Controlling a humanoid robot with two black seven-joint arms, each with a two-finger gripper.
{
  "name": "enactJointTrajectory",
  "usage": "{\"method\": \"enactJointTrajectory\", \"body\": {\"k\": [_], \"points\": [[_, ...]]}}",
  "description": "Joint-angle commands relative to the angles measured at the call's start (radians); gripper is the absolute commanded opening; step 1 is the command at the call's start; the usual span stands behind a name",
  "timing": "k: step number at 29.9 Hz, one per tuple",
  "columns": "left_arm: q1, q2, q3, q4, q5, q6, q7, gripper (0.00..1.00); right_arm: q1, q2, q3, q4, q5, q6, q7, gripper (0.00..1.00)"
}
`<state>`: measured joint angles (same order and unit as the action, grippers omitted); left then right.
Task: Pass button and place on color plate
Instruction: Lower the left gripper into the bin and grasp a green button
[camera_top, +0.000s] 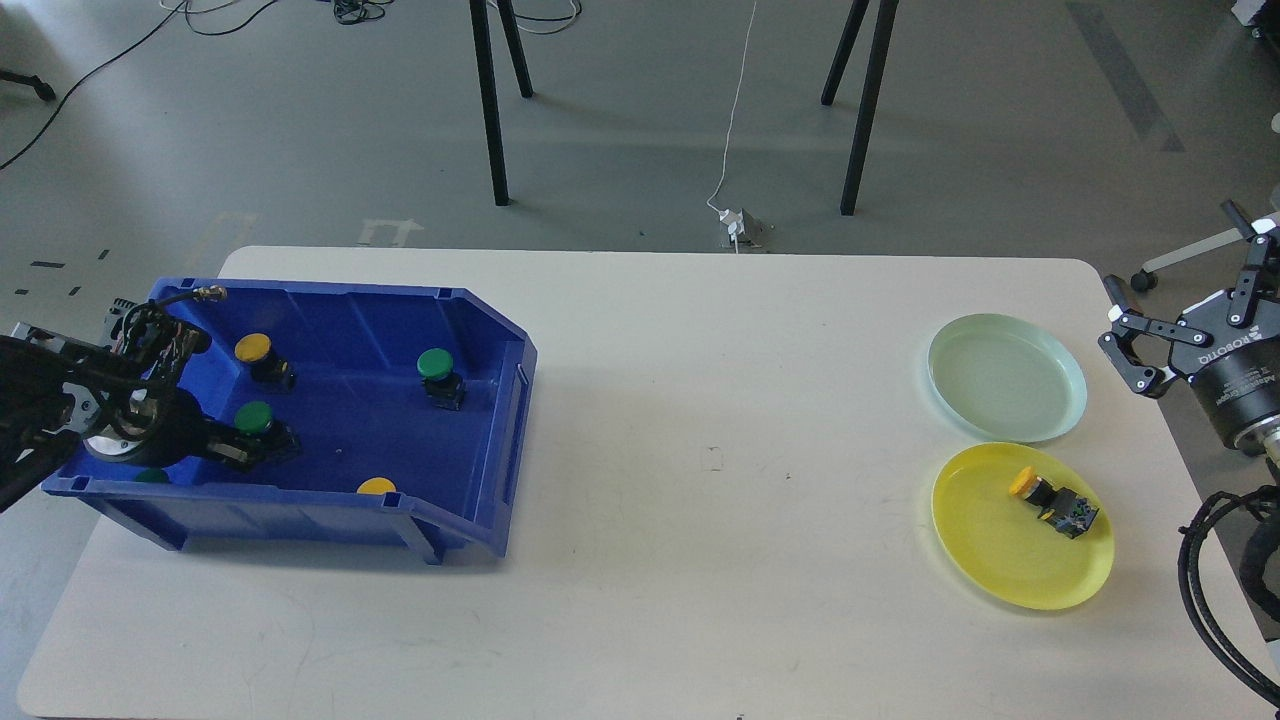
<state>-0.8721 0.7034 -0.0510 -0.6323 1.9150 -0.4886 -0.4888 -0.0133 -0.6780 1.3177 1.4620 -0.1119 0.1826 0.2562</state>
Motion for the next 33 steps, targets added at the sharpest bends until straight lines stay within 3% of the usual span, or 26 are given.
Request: {"method": "enactJointTrajectory", "body": {"k": [1,6,8,11,23,33], "points": [[-0.005,-0.001,0.000,-0.003,-0.001,0.000,0.000,0.13,0.000,0.000,0.000,0.000,0.000,0.000,0.000,0.99],[-0.007,-0.001,0.000,-0.003,-0.001,0.000,0.000,0.19,0.001,0.000,0.000,0.000,0.000,0.000,0.000,0.99],[-0.008,-0.001,0.000,-0.003,-0.002,0.000,0.000,0.45,0.000,0.000,0.000,0.000,0.000,0.000,0.000,0.99],[-0.008,-0.001,0.000,-0.004,-0.002,0.000,0.000,0.62,0.001,0.000,0.000,0.000,0.000,0.000,0.000,0.99],[-0.011,-0.007,-0.012,0.000,-0.010,0.000,0.000,0.76,0.000,0.000,0.000,0.000,0.000,0.000,0.000,0.99],[-0.016,-0.033,-0.013,0.023,-0.033,0.000,0.000,0.78,0.000,0.000,0.001,0.000,0.000,0.000,0.000,0.99]]}}
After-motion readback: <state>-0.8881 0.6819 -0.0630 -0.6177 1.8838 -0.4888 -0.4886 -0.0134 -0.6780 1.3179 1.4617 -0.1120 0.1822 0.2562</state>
